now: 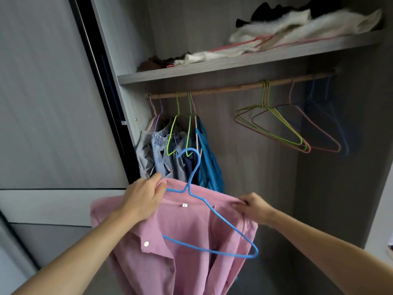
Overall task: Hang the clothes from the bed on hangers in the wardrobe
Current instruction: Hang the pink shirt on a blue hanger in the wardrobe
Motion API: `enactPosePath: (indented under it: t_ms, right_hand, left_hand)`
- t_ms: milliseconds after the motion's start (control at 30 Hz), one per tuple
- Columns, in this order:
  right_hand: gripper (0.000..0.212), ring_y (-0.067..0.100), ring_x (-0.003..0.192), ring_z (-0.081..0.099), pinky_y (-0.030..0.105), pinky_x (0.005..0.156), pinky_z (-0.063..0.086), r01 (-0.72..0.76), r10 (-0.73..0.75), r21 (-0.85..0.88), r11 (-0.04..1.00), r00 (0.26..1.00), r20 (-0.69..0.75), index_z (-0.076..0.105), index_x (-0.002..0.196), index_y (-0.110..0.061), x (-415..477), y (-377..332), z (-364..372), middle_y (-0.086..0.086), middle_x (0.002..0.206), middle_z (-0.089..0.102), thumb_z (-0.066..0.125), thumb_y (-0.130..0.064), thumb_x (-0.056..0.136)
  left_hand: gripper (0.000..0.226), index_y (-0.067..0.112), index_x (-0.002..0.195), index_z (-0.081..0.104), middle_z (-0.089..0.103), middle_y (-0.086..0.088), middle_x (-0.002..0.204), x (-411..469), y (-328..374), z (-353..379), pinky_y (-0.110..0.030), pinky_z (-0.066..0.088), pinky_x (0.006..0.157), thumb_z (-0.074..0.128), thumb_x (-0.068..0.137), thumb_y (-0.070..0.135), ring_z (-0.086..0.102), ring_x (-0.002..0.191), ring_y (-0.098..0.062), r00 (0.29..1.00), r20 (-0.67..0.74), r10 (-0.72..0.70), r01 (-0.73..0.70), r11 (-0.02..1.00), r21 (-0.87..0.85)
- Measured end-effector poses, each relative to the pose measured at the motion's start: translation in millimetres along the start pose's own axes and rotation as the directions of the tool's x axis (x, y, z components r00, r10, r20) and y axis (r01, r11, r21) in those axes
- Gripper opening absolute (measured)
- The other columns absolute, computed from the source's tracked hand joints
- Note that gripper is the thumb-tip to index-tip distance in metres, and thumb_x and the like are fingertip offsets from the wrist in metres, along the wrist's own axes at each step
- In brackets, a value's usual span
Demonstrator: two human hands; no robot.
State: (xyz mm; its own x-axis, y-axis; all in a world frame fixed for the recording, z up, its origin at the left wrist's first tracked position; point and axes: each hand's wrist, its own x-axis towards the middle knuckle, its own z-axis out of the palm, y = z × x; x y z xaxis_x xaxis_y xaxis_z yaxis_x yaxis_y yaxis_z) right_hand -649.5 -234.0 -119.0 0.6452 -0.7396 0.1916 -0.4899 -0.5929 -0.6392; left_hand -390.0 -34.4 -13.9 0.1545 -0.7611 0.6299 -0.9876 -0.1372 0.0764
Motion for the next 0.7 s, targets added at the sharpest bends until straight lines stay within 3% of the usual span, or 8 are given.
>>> enactPosePath:
  t_ms: [67, 167, 333, 400, 467, 533, 600, 700]
  right_hand:
    - [0.039, 0.002, 0.050, 0.038, 0.021, 0.055, 0.034, 0.057, -0.060, -0.032, 0.998, 0.994, -0.091, 0.044, 0.058, -0.020, -5, 8, -21, -0.014, 0.048, 0.045, 0.067, -0.029, 0.089]
    - [0.031, 0.014, 0.065, 0.051, 0.032, 0.065, 0.045, 0.180, -0.230, -0.304, 0.935, 0.964, -0.136, 0.056, 0.073, -0.018, -15, 10, -47, -0.010, 0.067, 0.056, 0.055, -0.043, 0.091]
    - [0.054, 0.023, 0.076, 0.058, 0.037, 0.065, 0.050, 0.163, -0.264, -0.516, 0.841, 0.956, -0.130, 0.065, 0.087, -0.021, -26, 23, -80, -0.005, 0.084, 0.058, 0.034, -0.065, 0.085]
    - [0.049, 0.019, 0.063, 0.052, 0.035, 0.058, 0.046, 0.133, -0.224, -0.444, 0.886, 0.962, -0.158, 0.058, 0.072, -0.015, -36, 18, -88, -0.006, 0.068, 0.054, 0.046, -0.061, 0.084]
    - [0.047, 0.011, 0.053, 0.041, 0.030, 0.052, 0.037, 0.089, -0.103, -0.111, 0.990, 0.986, -0.132, 0.051, 0.060, -0.008, -50, -2, -95, -0.004, 0.056, 0.047, 0.066, -0.045, 0.084]
    - [0.033, 0.008, 0.055, 0.047, 0.026, 0.050, 0.038, -0.069, 0.036, 0.211, 0.975, 0.987, 0.155, 0.064, 0.065, -0.009, -66, -25, -103, -0.002, 0.058, 0.055, 0.072, -0.033, 0.086]
    - [0.018, 0.009, 0.059, 0.059, 0.026, 0.052, 0.045, -0.113, 0.054, 0.180, 0.977, 0.951, 0.303, 0.074, 0.074, -0.020, -74, -45, -108, -0.004, 0.066, 0.067, 0.071, -0.032, 0.087]
    - [0.015, 0.011, 0.076, 0.066, 0.034, 0.068, 0.053, 0.002, -0.025, -0.128, 0.992, 0.984, -0.176, 0.075, 0.082, -0.025, -66, -56, -109, -0.009, 0.080, 0.070, 0.072, -0.040, 0.082]
  left_hand:
    - [0.066, 0.017, 0.084, 0.051, 0.067, -0.016, 0.075, -3, -1, 6, -0.037, 0.039, 0.058, 0.008, 0.079, 0.067, 0.063, 0.079, -0.041, 0.998, 0.045, 0.054, -0.058, 0.994, 0.091]
    - [0.083, 0.023, 0.099, 0.057, 0.071, -0.011, 0.089, 2, 1, 14, -0.036, 0.044, 0.064, -0.006, 0.073, 0.072, 0.065, 0.089, -0.036, 0.989, 0.119, 0.085, -0.108, 0.974, 0.201]
    - [0.083, 0.026, 0.104, 0.063, 0.072, -0.007, 0.095, 17, 22, 32, -0.036, 0.048, 0.070, -0.003, 0.078, 0.070, 0.067, 0.093, -0.030, 0.972, 0.183, 0.146, -0.200, 0.925, 0.323]
    - [0.069, 0.024, 0.093, 0.066, 0.073, -0.008, 0.082, 20, 30, 36, -0.036, 0.050, 0.062, 0.012, 0.087, 0.067, 0.070, 0.080, -0.031, 0.979, 0.117, 0.165, -0.196, 0.917, 0.347]
    - [0.056, 0.020, 0.087, 0.065, 0.072, -0.010, 0.077, 26, 36, 35, -0.037, 0.050, 0.060, 0.029, 0.092, 0.063, 0.069, 0.075, -0.034, 0.994, 0.073, 0.080, -0.099, 0.949, 0.299]
    - [0.049, 0.018, 0.080, 0.058, 0.071, -0.013, 0.080, 33, 35, 37, -0.038, 0.047, 0.063, 0.039, 0.090, 0.062, 0.067, 0.081, -0.038, 0.999, 0.021, -0.038, 0.035, 0.988, 0.147]
    - [0.055, 0.017, 0.067, 0.044, 0.066, -0.014, 0.068, 38, 35, 38, -0.038, 0.044, 0.059, 0.041, 0.086, 0.068, 0.064, 0.073, -0.039, 0.996, -0.030, -0.085, 0.083, 0.995, -0.045]
    - [0.059, 0.011, 0.064, 0.040, 0.051, -0.005, 0.051, 38, 44, 36, -0.038, 0.042, 0.055, 0.042, 0.080, 0.068, 0.055, 0.060, -0.034, 0.995, -0.047, -0.093, 0.077, 0.959, -0.272]
